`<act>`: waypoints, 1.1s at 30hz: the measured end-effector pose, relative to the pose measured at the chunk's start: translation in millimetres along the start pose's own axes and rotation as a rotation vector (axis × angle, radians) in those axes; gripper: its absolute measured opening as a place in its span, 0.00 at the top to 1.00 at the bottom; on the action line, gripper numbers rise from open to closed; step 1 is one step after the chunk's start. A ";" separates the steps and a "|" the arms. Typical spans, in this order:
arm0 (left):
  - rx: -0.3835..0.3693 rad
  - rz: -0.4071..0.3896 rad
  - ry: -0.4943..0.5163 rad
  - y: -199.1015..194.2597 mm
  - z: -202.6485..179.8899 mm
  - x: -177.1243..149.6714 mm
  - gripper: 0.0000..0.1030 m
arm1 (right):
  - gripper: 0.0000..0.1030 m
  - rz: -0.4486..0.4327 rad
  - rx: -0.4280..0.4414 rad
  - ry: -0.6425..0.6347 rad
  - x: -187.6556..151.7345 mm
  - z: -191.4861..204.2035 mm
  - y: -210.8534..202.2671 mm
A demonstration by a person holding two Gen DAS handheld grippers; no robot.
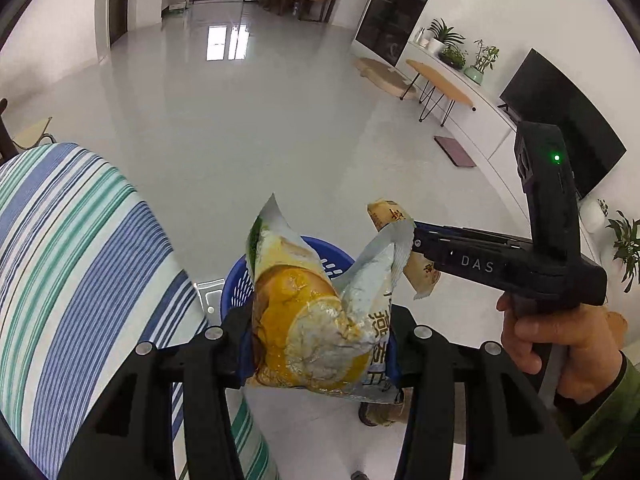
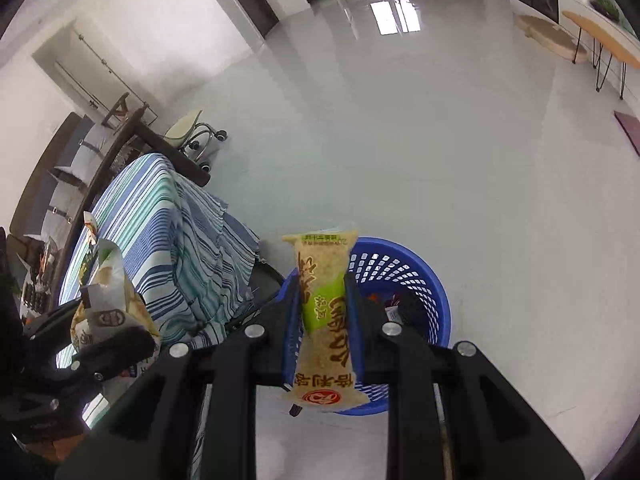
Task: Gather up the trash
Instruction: 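Carry both packets over the blue wastebasket and open both tools to drop them, then move both open tools back over the table toward the remaining packets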
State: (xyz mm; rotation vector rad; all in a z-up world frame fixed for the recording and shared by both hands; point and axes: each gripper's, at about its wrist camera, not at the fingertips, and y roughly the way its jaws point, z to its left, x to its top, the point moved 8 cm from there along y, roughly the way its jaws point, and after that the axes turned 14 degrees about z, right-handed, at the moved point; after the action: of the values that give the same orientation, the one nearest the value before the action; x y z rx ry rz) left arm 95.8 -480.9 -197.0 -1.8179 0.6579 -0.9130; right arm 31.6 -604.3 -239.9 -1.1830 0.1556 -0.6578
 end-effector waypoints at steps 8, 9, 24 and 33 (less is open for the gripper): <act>-0.002 0.053 -0.010 50.6 1.6 19.9 0.52 | 0.75 0.023 0.061 0.063 11.3 -21.6 14.6; -0.006 0.051 -0.012 54.4 2.2 22.0 0.49 | 0.69 0.023 0.065 0.070 12.5 -22.5 15.6; 0.083 -0.127 -0.073 -58.5 55.4 -65.7 0.08 | 0.11 -0.157 -0.232 0.021 -11.4 -11.6 -20.5; 0.308 -0.149 -0.323 -131.6 180.8 -228.7 0.06 | 0.11 -0.193 -0.255 -0.344 -87.2 146.4 2.0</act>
State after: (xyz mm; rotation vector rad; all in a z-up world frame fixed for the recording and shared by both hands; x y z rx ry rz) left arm 117.8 -161.8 -190.8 -1.6979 0.1697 -0.7463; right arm 27.3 -437.8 -203.6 -1.5521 -0.1726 -0.6038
